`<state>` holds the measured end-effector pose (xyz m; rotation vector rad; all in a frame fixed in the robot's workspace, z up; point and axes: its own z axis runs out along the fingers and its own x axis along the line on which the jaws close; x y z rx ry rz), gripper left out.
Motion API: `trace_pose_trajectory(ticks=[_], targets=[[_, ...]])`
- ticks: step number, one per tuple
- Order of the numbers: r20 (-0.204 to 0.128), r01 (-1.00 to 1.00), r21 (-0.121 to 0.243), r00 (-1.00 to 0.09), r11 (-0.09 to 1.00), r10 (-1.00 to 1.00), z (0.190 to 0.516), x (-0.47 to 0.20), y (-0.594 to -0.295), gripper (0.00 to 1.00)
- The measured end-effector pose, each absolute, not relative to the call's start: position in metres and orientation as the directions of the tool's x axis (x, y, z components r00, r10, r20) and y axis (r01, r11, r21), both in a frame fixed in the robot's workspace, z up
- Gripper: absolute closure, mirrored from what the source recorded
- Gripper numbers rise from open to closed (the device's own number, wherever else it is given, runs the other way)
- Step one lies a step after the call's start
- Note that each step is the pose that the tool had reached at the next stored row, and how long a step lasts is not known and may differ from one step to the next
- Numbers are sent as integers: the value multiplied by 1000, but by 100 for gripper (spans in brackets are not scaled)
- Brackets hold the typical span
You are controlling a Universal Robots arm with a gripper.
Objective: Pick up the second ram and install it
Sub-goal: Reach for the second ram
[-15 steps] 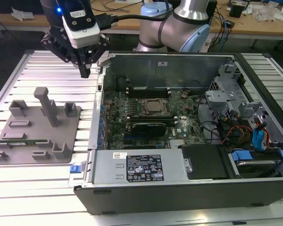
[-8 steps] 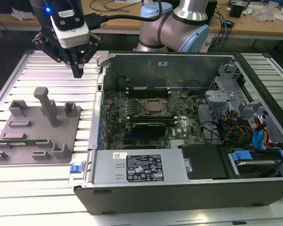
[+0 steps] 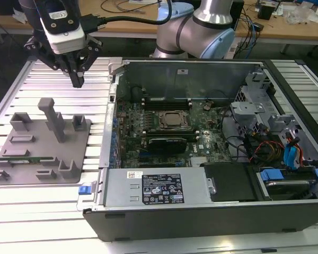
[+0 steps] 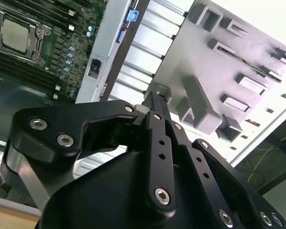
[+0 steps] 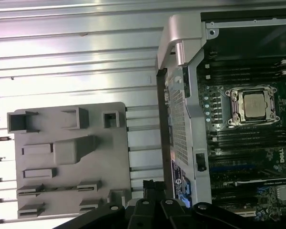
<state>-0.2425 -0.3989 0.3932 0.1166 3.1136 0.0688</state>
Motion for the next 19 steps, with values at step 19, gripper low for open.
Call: trace_pose_trajectory(ticks=[19], targets=[[-23,74,45,-997,996,75,388,-298,-399,92]])
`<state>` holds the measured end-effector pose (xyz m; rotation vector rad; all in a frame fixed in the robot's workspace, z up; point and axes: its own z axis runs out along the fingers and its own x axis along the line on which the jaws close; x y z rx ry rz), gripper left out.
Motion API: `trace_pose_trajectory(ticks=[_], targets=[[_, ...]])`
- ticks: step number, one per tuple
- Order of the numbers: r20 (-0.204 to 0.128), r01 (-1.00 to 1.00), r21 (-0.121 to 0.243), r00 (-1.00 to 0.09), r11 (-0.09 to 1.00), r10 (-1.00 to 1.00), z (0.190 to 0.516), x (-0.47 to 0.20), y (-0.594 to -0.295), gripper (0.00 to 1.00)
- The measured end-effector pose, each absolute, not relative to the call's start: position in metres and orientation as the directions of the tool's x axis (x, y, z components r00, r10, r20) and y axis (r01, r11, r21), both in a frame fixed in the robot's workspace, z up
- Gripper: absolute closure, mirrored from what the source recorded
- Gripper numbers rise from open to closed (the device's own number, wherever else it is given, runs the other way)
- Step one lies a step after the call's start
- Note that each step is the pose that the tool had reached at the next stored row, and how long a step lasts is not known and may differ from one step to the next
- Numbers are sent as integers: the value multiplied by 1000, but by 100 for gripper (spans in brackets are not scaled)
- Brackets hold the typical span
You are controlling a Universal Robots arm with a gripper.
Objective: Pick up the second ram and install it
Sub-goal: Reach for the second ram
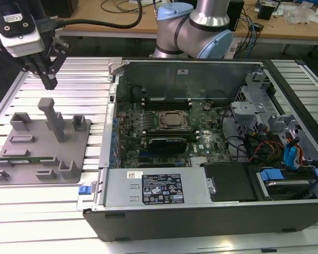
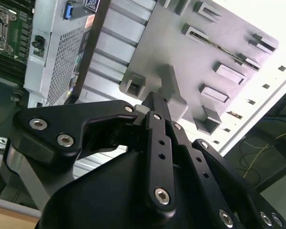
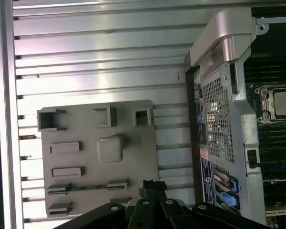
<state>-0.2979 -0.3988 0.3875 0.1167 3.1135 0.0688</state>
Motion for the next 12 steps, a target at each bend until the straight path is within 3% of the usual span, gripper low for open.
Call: trace_pose_trajectory(ticks=[12], targets=[[-23,74,45,-997,996,75,382,-329,-399,92]])
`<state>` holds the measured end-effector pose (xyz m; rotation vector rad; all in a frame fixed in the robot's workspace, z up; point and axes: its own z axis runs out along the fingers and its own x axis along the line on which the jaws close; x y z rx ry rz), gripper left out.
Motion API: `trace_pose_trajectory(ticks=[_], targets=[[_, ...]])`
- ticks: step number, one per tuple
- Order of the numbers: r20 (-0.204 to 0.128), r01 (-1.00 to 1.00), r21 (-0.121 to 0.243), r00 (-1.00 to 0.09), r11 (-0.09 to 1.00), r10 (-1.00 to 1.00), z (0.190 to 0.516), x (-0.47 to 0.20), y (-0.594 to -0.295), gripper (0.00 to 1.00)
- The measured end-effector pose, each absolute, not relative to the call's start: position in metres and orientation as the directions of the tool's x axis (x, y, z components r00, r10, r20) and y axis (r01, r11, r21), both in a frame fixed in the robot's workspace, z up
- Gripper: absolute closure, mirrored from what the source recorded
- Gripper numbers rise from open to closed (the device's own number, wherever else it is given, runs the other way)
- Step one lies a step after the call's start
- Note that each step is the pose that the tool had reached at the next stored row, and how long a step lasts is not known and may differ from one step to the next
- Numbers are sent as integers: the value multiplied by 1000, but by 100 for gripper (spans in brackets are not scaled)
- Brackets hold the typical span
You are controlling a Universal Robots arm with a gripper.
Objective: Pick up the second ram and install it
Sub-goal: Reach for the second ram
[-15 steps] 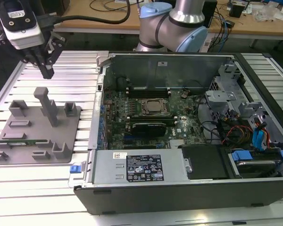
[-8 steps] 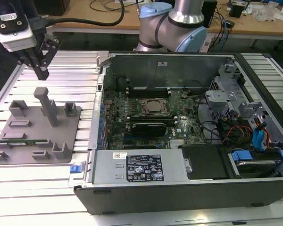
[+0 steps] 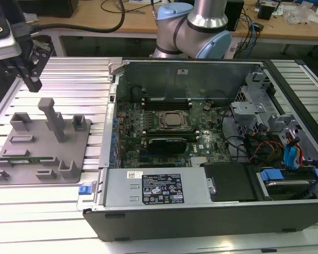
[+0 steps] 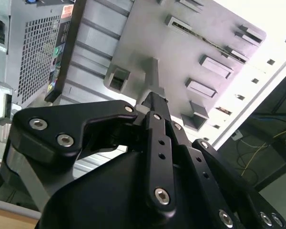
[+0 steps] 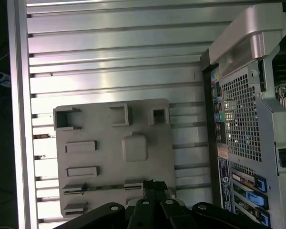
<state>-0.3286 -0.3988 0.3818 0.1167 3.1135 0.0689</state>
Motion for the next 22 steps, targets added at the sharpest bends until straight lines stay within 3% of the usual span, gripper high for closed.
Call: trace_pose_trajectory(ticks=[22], targets=[[-24,74,45,-997,996,75,367,-358,-407,92]])
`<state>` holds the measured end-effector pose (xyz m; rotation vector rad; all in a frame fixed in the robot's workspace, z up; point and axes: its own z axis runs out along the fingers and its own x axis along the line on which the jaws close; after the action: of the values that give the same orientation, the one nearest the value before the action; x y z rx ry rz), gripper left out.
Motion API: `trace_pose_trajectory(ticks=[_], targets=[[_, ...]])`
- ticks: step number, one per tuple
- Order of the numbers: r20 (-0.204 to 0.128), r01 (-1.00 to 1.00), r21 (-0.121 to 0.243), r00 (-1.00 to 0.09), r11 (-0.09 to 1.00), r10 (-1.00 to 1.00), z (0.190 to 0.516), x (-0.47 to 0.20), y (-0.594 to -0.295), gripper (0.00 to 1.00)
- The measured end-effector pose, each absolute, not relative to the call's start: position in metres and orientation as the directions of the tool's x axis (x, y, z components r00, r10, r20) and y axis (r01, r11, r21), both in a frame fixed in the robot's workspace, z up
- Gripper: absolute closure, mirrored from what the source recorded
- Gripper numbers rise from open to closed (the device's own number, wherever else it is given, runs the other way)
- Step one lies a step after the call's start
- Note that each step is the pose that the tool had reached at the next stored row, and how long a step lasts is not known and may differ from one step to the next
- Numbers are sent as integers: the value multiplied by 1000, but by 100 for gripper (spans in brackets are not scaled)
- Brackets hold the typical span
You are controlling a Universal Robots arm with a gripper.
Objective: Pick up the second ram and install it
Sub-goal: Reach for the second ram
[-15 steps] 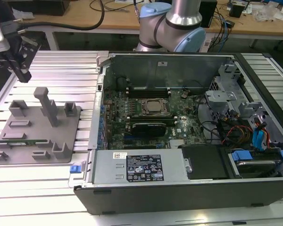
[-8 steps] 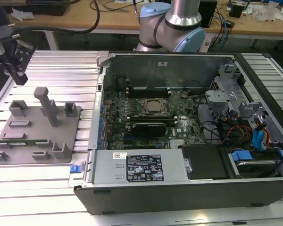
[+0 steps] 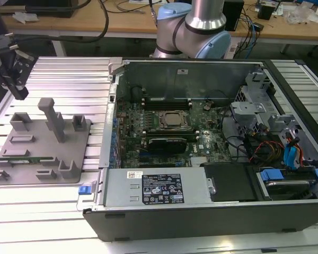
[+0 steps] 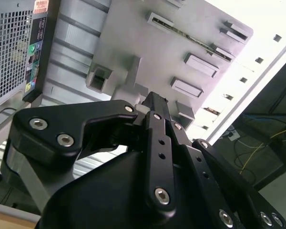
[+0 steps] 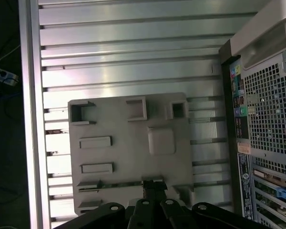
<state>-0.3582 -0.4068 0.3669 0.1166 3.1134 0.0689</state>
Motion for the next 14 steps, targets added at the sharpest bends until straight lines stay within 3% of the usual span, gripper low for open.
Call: trace_pose_trajectory(ticks=[14], targets=[[-23,74,45,-997,996,75,350,-369,-413,92]])
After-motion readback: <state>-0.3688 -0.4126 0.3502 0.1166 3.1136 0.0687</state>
